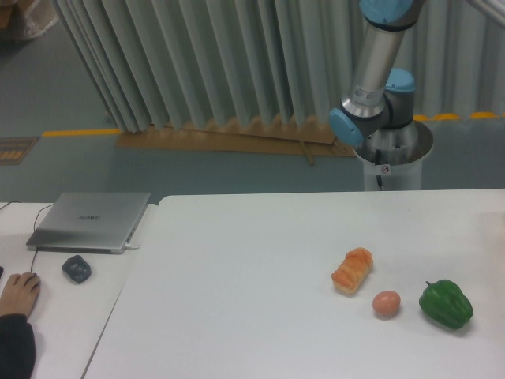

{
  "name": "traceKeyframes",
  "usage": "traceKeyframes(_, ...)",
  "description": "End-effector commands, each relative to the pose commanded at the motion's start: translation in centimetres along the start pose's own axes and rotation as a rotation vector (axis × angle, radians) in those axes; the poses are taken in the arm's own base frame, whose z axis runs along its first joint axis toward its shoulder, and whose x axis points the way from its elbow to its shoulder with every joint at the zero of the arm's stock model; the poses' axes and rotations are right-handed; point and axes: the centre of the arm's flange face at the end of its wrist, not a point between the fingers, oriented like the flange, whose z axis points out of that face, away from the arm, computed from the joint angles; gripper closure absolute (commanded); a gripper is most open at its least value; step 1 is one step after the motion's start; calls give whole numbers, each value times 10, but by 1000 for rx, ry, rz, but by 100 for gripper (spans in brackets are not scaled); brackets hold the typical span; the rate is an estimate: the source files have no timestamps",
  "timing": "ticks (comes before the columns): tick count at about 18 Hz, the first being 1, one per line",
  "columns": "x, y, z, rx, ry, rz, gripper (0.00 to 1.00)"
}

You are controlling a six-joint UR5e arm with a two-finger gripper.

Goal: Place the yellow pepper on the table

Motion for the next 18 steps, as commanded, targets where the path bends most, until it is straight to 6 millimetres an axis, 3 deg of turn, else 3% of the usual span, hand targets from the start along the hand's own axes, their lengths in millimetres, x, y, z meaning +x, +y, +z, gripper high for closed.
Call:
traceKeyframes(3, -2, -2, 7, 6, 10, 4, 0)
traceKeyframes(4, -1, -5, 17, 16, 28, 0, 0)
traceKeyframes(10, 2, -4, 26, 27, 39, 1, 0)
traceKeyframes(11, 0, -3, 21, 16, 36, 1, 10)
traceKeyframes(13, 1, -3, 19, 15, 37, -7, 52)
traceKeyframes(14, 1, -3, 18, 13, 34, -7, 59)
traceKeyframes(18, 1, -5, 15, 13, 34, -25, 59)
